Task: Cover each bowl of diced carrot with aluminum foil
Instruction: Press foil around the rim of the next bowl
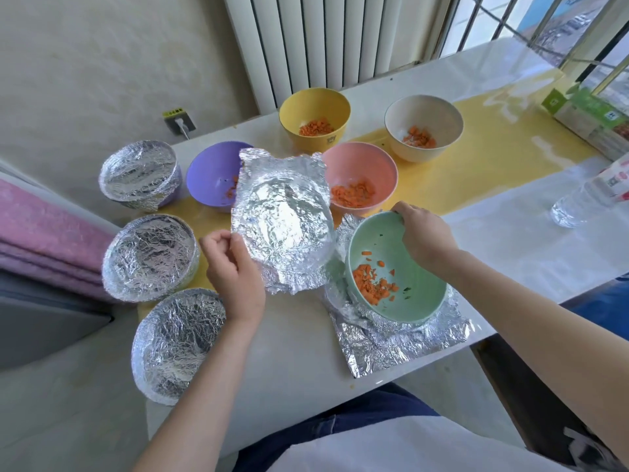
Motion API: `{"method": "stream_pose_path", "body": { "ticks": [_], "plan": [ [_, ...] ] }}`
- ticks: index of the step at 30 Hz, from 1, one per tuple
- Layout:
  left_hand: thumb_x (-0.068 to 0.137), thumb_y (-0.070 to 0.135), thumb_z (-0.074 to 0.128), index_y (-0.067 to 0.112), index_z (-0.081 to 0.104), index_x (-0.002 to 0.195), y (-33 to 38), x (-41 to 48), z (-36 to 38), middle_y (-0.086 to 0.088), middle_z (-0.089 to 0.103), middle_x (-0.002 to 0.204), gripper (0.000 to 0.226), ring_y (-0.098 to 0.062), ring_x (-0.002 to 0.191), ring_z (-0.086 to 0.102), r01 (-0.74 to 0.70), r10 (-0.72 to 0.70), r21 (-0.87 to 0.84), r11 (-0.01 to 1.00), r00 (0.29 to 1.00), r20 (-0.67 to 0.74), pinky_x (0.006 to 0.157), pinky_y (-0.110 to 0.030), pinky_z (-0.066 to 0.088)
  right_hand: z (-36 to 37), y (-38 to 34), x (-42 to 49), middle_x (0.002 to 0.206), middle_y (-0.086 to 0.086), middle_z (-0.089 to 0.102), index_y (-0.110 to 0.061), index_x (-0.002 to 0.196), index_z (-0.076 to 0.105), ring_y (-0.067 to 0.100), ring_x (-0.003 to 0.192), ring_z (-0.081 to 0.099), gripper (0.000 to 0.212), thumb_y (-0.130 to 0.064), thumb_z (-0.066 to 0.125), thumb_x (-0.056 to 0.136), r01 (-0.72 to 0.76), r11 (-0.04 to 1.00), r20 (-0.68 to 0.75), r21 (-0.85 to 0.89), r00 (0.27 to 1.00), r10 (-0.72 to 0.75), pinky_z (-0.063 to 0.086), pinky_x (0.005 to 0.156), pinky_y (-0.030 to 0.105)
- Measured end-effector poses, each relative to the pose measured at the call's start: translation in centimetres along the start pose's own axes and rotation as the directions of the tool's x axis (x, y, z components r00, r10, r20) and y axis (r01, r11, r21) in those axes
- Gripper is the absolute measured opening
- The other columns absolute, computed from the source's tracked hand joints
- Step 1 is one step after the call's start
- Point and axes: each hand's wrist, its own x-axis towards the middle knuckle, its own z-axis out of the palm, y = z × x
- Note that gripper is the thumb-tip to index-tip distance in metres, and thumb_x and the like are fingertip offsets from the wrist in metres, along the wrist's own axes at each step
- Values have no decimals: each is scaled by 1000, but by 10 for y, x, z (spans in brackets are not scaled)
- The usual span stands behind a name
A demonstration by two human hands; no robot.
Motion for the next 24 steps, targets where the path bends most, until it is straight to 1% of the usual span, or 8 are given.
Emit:
{"method": "stream_pose_path", "body": {
  "ticks": [8,12,15,17,18,20,22,24],
  "plan": [
    [98,3,37,8,37,96,-9,5,-9,3,41,67,6,-2,48,34,22,-23,-13,1000,999,-47,46,-15,28,15,-12,3,114,10,56,-12,124,47,30,92,57,49,11,35,83,-4,991,151,-133,988,24,34,59,32],
    [98,6,37,9,38,97,-16,12,-13,3,40,71,3,-8,54,30,39,-39,-1,999,995,-88,50,-26,28,12,-22,9,126,8,52,-13,128,44,28,107,52,48,8,38,86,17,997,146,-75,989,-6,42,75,35],
    [99,6,36,8,37,98,-15,20,-14,3,41,73,2,-4,53,31,79,-82,-29,996,987,-140,50,-20,30,7,-45,15,128,9,52,-11,126,47,28,113,50,36,1,42,92,101,988,-2,114,995,-101,44,89,41],
    [99,5,36,7,37,99,-14,25,-13,4,42,76,2,0,52,33,106,-113,-49,993,978,-172,51,-17,32,-2,-70,17,125,9,57,-9,124,51,26,113,53,29,-14,39,99,147,933,-122,329,986,-113,43,90,37],
    [99,5,36,6,37,99,-13,26,-13,4,43,76,2,1,52,35,116,-124,-56,992,976,-176,51,-16,33,-7,-83,18,125,7,58,-9,127,50,24,112,55,31,-21,37,101,144,900,-126,412,987,-100,43,90,34],
    [99,5,36,7,37,98,-13,29,-13,4,43,77,2,1,51,35,127,-135,-58,990,977,-163,49,-16,33,-13,-107,22,128,2,55,-10,135,40,18,108,56,42,-33,35,101,55,842,-2,536,998,-64,43,89,29],
    [99,7,36,8,37,98,-17,31,-14,4,44,77,2,-1,52,34,144,-150,-55,988,979,-141,47,-18,32,-12,-122,30,129,1,53,-8,140,31,17,95,61,54,-41,38,98,-88,771,179,631,983,-34,51,82,31],
    [99,9,37,11,38,99,-22,35,-16,3,47,79,2,-8,54,37,169,-174,-52,984,978,-113,47,-23,33,-5,-128,39,114,5,61,-4,134,37,11,68,62,54,-41,45,96,-167,724,277,669,960,-34,54,62,25]
  ]
}}
